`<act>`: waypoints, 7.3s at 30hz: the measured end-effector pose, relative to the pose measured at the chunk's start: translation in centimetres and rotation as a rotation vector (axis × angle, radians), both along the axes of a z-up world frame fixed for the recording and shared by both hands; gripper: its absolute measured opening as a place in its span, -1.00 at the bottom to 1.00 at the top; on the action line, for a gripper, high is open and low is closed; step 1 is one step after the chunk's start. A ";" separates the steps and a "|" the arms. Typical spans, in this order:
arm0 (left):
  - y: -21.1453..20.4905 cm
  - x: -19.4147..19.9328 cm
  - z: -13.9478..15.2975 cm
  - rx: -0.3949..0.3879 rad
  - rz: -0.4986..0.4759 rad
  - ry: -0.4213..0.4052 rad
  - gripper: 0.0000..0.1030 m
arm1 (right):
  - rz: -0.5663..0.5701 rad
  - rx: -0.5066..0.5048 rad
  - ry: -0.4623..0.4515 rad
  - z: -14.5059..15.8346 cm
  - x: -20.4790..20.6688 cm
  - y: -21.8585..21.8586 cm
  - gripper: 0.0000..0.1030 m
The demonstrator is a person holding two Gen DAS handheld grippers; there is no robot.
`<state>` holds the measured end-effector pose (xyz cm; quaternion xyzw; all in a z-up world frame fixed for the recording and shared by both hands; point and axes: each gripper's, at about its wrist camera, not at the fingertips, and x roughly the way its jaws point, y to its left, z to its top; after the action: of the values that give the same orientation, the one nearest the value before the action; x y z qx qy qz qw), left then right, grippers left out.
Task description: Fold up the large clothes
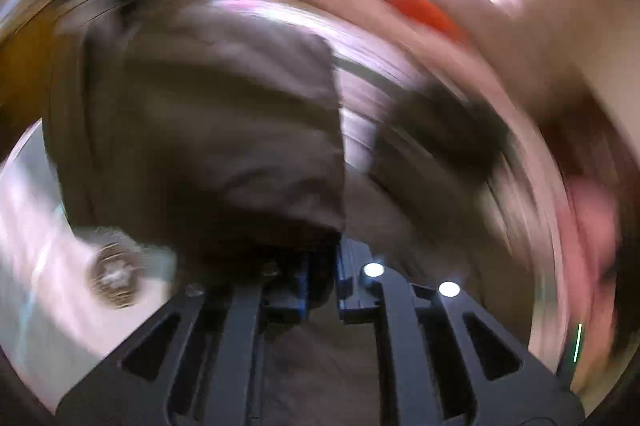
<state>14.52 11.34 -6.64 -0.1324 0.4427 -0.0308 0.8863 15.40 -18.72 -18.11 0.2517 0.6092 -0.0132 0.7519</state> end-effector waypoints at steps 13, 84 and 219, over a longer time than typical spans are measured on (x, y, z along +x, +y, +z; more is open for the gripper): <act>-1.9 0.3 -1.7 0.196 -0.061 0.193 0.72 | -0.228 0.121 -0.132 1.5 -0.5 -5.2 0.97; -1.9 1.5 -9.8 0.438 0.155 0.482 0.90 | 0.216 -0.370 -0.068 -1.9 6.7 0.6 0.67; 0.0 3.0 -6.7 0.008 0.295 0.488 0.95 | 0.314 -0.121 -0.540 9.8 0.7 1.9 -0.74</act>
<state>17.53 11.30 -13.33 -0.1953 0.6191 0.1331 0.7489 16.08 -16.82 -8.30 0.1037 0.4172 0.1338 0.8929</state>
